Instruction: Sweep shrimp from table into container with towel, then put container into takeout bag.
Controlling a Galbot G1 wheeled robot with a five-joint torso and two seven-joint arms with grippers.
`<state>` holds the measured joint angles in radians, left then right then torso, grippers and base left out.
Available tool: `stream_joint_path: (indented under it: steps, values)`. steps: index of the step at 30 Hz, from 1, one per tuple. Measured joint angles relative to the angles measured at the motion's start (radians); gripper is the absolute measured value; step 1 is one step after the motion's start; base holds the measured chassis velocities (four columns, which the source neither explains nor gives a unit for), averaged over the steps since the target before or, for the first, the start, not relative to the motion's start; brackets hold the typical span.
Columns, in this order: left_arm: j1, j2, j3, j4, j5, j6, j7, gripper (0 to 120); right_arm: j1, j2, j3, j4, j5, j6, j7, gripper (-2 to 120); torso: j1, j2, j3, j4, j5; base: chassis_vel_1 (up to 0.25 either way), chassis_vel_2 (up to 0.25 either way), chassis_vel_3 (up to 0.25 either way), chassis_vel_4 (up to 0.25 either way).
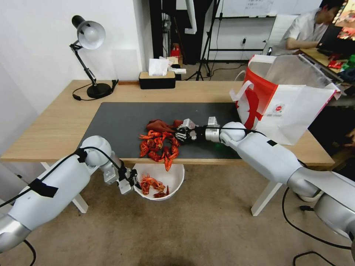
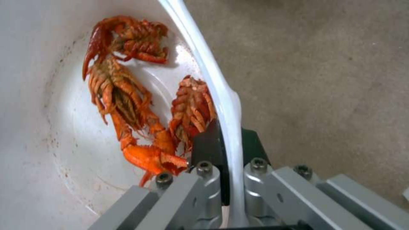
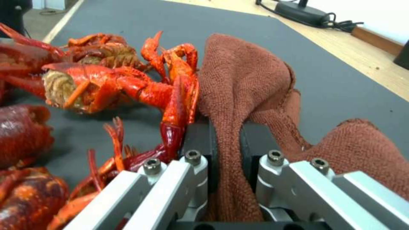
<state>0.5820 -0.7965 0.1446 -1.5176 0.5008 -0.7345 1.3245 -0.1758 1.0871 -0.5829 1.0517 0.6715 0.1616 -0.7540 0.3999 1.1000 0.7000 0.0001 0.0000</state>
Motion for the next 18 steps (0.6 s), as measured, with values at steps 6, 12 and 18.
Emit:
stream_joint_path:
  steps: [6,12,18]
  values:
    - [0.019,0.005,-0.007,-0.001,0.000,-0.009,0.008,0,-0.005,-0.002,0.001,0.012,0.004,-0.001,0.001,8,0.000,0.000,0.000,0.0001,-0.0001,0.000,0.000,0.000,0.000]
    - [0.022,0.003,-0.009,0.000,0.000,-0.013,0.011,0,-0.016,-0.010,0.003,0.036,0.006,-0.004,0.005,8,0.000,0.000,0.000,0.0000,0.0001,0.000,0.000,0.000,0.000]
    - [0.004,-0.005,-0.007,0.004,-0.003,-0.011,0.011,0,-0.032,-0.029,0.004,0.087,0.009,-0.014,0.018,8,0.000,0.000,0.000,-0.0002,0.0001,0.000,0.000,0.000,0.000]
